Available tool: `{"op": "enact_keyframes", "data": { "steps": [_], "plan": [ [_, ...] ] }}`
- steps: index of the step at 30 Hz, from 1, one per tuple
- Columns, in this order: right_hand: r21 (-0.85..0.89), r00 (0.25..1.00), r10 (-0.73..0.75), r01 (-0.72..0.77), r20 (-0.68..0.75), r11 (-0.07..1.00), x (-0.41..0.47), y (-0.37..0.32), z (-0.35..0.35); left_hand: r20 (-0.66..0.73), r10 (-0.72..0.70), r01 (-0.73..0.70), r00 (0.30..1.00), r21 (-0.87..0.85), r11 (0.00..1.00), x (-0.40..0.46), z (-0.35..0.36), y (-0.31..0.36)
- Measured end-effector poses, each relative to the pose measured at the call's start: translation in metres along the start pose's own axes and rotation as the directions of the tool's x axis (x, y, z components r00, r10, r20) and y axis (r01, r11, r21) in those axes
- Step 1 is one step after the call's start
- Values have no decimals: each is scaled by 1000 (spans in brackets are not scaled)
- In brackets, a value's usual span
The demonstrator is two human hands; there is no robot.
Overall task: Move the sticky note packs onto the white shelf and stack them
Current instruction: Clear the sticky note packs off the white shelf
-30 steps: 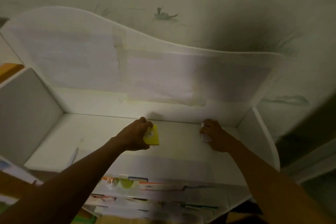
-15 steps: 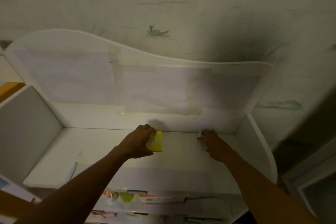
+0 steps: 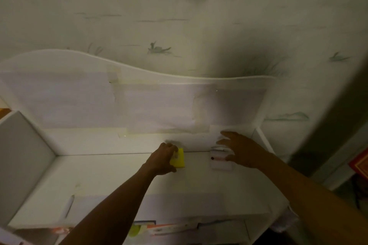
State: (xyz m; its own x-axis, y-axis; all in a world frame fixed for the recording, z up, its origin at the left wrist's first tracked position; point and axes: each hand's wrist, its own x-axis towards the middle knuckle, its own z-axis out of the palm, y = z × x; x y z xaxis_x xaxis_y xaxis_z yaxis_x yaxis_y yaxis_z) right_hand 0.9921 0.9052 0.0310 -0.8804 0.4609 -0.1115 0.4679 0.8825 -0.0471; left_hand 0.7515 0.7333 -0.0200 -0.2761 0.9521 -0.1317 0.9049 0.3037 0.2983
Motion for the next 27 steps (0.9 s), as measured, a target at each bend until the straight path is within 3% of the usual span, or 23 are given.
{"op": "enact_keyframes", "data": {
  "steps": [19,23,27],
  "plan": [
    [-2,994,37,-37,107,999,-16,-18,-1,-7,-101,101,995,35,994,9,41,0],
    [-1,994,34,-34,100,999,-12,-30,-18,50,-96,91,994,108,990,3,13,5],
    [39,999,6,-7,35,999,-7,-45,-52,14,-64,60,998,174,983,-7,-54,11]
  ]
}}
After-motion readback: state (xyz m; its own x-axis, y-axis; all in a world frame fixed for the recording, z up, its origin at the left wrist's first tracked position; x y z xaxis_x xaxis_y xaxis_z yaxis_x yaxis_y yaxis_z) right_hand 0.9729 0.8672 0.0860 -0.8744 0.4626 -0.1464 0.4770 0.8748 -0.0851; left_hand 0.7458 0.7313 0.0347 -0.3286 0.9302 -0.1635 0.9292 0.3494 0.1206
